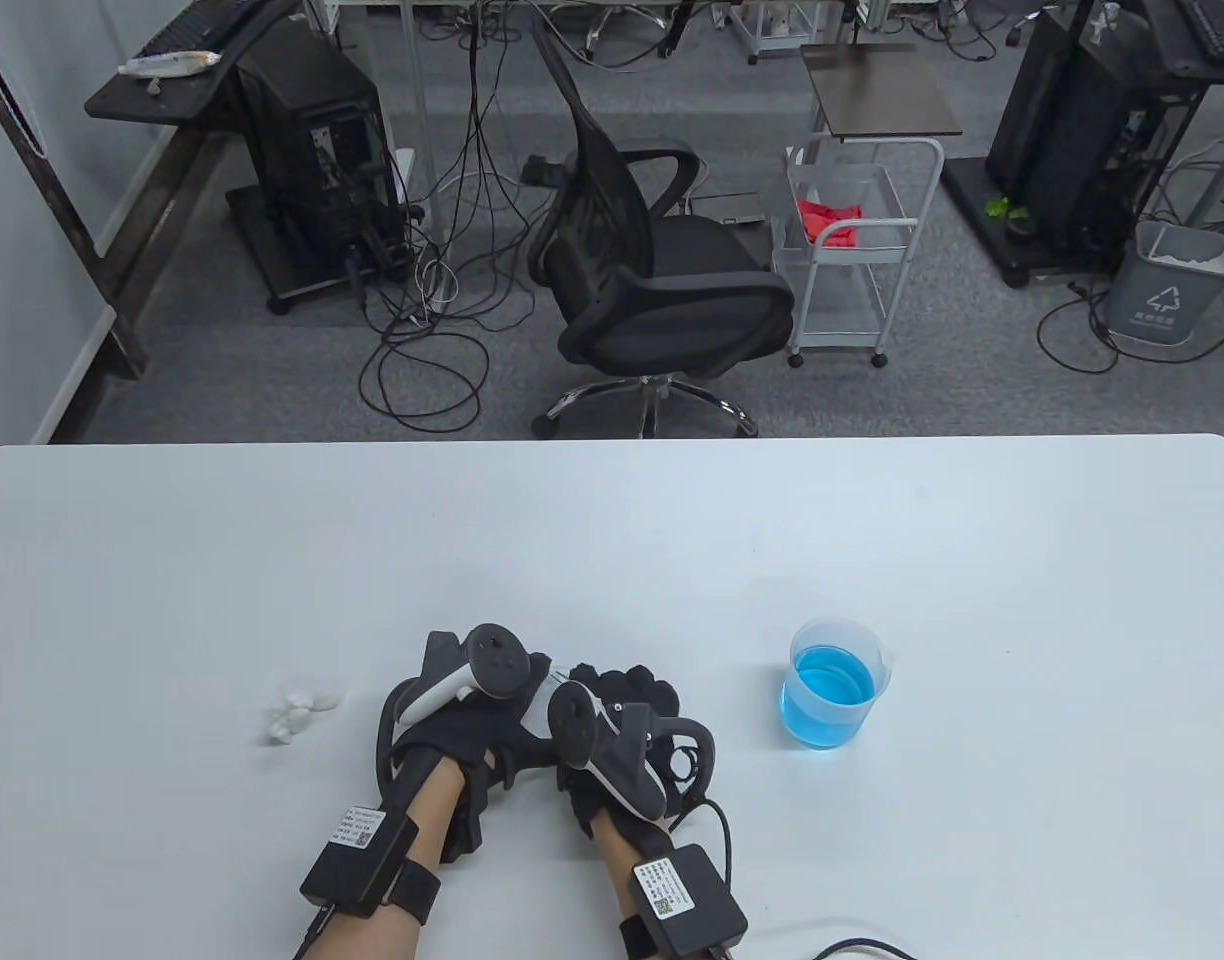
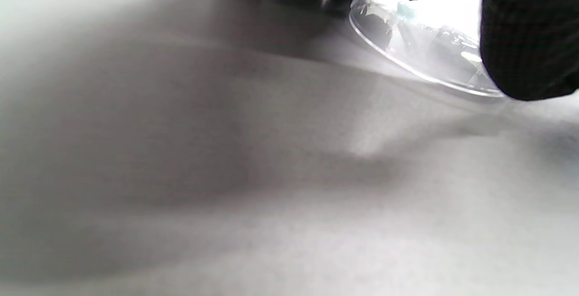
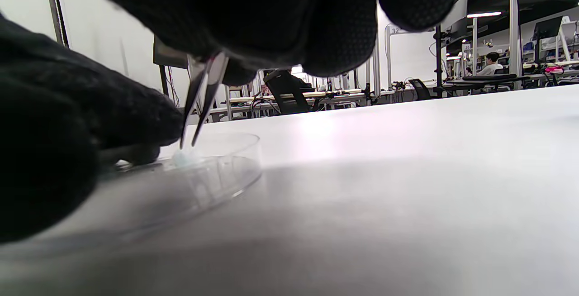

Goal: Dip tweezers-held cotton tuft into dye solution and dot onto culture dish

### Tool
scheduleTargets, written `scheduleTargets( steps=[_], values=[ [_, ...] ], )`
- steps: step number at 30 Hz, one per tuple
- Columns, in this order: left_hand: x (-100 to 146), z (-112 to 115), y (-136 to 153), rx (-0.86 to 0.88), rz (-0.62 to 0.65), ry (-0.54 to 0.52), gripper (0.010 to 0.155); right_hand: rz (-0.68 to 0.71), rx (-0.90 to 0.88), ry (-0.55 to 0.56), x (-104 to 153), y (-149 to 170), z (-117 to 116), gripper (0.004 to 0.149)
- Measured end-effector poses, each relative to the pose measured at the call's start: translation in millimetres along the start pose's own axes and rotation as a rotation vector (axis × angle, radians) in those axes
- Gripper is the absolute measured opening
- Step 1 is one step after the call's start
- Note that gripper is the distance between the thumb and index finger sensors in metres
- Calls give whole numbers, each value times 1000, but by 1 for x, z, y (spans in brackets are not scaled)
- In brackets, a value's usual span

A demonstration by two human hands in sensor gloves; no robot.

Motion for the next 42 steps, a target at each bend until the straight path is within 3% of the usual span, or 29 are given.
scheduleTargets(
  steps=[7,15,21,42],
  values=[
    [0,0,0,-1,0,1,100,9,44,-33,-1,-5,-4,36],
    [0,0,0,1,1,0,100,19,-3,62,2,-2,1,34],
    [0,0,0,2,0,-2,100,34,7,12,1,-4,-3,34],
    [0,0,1,3,0,-2,100,69,-17,7,3,-11,-3,34]
  ],
)
Point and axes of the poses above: the tracker on the back of each hand, its own y axis roughly to the little-finger side, its own x axis roughly from the fingertips to the wrist, z = x × y, the point moved 2 cm from there along -x, roughly from the wrist to the fingertips, and after that the axes turned 8 degrees about z, right-handed, at the moved point
